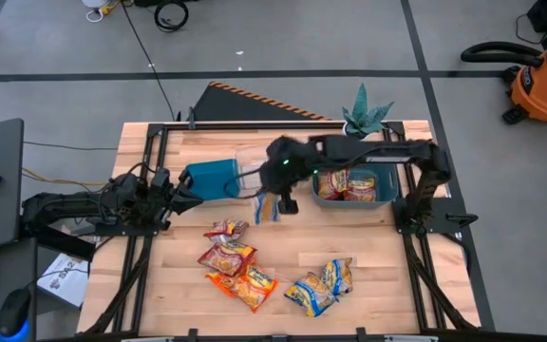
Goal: Sort Maruchan noodles
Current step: Put the top blue noddle pack into the transparent shelf
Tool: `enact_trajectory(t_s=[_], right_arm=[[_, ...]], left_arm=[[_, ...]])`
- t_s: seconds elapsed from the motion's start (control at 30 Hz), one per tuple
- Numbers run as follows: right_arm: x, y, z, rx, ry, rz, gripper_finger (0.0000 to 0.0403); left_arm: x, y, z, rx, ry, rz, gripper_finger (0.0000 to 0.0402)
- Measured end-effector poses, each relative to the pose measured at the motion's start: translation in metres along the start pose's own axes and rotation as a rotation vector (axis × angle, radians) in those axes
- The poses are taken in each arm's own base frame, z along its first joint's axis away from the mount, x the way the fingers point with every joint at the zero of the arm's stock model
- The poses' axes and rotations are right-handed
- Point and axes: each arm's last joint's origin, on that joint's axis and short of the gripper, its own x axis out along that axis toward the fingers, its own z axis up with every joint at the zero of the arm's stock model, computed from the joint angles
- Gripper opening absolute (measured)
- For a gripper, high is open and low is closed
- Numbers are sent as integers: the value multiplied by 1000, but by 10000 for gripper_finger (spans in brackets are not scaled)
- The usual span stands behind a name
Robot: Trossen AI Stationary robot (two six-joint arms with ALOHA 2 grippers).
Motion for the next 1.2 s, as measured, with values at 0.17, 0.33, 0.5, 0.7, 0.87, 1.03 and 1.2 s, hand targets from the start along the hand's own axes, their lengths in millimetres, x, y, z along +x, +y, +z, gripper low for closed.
enact_trajectory(t_s=[0.17,0.33,0.5,0.7,0.87,1.03,1.2], right_arm=[[-23,-23,5,-46,-64,-201,8],[-18,-58,-14,-9,-6,-286,8],[-1,-92,-54,123,98,-295,8],[13,-114,-90,279,131,-272,8],[19,-117,-108,347,137,-145,8],[30,-112,-121,314,134,-61,8],[38,-110,-128,313,107,-37,37]], left_arm=[[0,0,0,0,0,0,27],[0,0,0,0,0,-1,27],[0,0,0,-1,1,0,27],[0,0,0,0,0,0,27],[0,0,0,0,1,0,27],[0,0,0,0,0,0,27],[0,0,0,0,1,0,27]])
